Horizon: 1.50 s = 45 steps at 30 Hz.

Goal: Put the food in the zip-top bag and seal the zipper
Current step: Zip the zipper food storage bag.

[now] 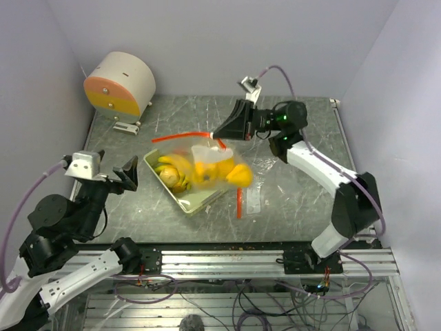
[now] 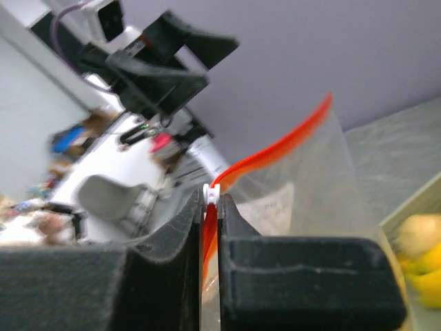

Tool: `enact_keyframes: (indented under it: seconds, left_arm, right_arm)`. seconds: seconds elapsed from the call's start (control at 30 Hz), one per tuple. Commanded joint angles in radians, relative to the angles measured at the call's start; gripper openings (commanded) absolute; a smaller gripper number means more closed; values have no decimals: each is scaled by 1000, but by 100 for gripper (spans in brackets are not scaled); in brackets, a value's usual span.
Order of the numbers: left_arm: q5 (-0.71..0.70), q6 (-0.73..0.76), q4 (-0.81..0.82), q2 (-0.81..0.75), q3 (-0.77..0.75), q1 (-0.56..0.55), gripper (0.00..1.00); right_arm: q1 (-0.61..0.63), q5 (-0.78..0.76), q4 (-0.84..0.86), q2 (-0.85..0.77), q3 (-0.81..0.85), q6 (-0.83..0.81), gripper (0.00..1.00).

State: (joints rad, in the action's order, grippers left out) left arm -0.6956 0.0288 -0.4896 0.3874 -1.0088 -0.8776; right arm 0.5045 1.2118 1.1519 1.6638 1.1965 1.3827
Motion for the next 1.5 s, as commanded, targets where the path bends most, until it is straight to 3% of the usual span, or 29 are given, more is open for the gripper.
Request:
enact_keyframes:
  seconds: [0.0, 0.07, 0.13, 0.3, 0.5, 0.87, 1.07, 1.27, 1.4, 1.47]
  left_arm:
    - [86, 9, 21, -19, -77, 6, 99]
    - [176, 15, 32, -2, -97, 6, 100]
    - [260, 13, 42, 57, -111, 7, 100]
    - [403, -18, 139, 229, -91, 7, 100]
    - [526, -51, 423, 345, 40, 7, 100]
    - [406, -159, 845, 468, 298, 5, 100]
    - [369, -205, 999, 574, 327, -17, 99]
    - [172, -178, 1115, 678, 351, -79, 99]
    - [113, -159, 1166, 753, 360, -92, 100]
    - [110, -150, 1163, 786, 351, -95, 79]
  right_arm:
    - [-2, -222, -878, -117, 198, -700, 0]
    - [9, -383, -1108, -117, 288, -824, 0]
    - [18, -514, -1194, -111, 331, -850, 0]
    - [76, -811, -1279, -106, 362, -868, 0]
    - [151, -1051, -1298, -100, 361, -860, 0]
    - [223, -1167, -1346, -82, 387, -867, 0]
    - [249, -1213, -1352, -76, 385, -833, 0]
    - [272, -1213, -1351, -81, 392, -822, 0]
    - [282, -1211, -1355, -100, 387, -824, 0]
    - [284, -1210, -1357, -109, 384, -823, 0]
